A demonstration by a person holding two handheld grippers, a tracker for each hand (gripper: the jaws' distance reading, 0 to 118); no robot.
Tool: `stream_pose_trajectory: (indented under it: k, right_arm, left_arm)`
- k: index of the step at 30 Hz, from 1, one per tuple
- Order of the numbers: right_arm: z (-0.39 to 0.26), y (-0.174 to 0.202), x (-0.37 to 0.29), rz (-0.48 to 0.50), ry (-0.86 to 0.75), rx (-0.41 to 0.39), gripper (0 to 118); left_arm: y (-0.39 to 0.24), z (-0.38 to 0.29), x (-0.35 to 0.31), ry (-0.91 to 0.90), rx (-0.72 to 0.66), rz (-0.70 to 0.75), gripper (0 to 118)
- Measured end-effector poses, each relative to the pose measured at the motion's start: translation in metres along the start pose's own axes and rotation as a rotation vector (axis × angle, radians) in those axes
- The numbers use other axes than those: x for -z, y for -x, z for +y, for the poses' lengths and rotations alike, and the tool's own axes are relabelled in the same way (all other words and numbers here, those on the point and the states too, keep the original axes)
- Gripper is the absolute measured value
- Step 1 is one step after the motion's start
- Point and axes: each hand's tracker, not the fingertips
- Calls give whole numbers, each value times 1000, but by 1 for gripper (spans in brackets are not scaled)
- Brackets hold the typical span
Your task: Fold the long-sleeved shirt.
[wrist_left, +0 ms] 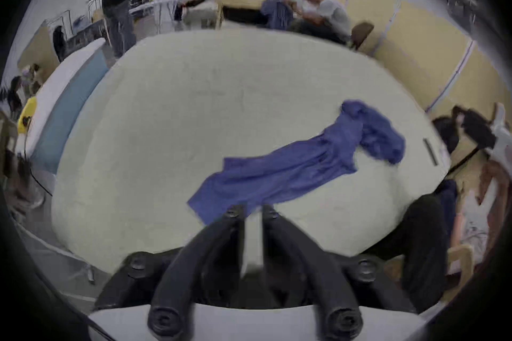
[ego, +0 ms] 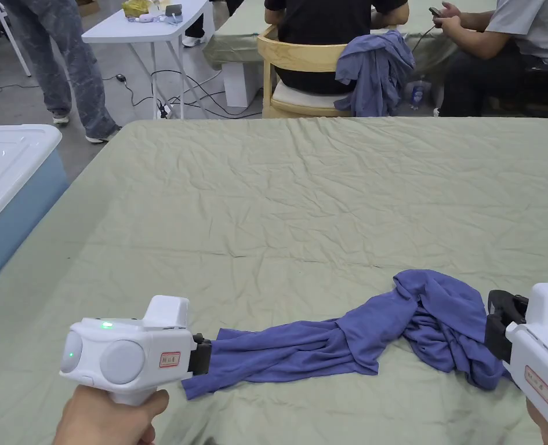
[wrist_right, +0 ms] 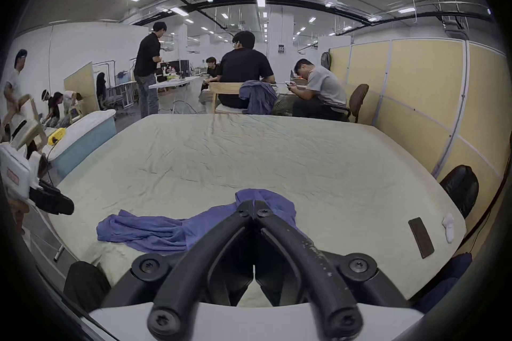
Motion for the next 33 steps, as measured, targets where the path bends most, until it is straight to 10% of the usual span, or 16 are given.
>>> stream_pose_trajectory:
  k: [4,17,22,23,26,27,30,33]
  right_arm:
    - [-7,-3,15,-13,40,7,1]
    - [-35,-6,61,-36,176,-9,2]
    - [-41,-11,72,-49,202,-3,2]
    - [-41,-13,73,-53,203,-4,2]
    - [-39,-27,78,-66,225,2,3]
    - [-37,-34,83,-67,246,-6,9]
    - [-40,-57,110,-22,394,-63,80]
    - [-47,-78,139,5,435,-196,78]
  left_arm:
    - [12,9,55,77,41,-21,64]
    - [20,-6,186,151,-65,-23,62]
    - [19,-5,177,92,-37,-14,32]
    - [17,-3,174,74,-46,-46,11]
    - [5,0,179,118,-30,1,11]
    - [4,-2,181,124,-38,1,11]
    - [12,-3,187,132,-105,-16,11]
    - [15,-2,189,142,-116,-25,11]
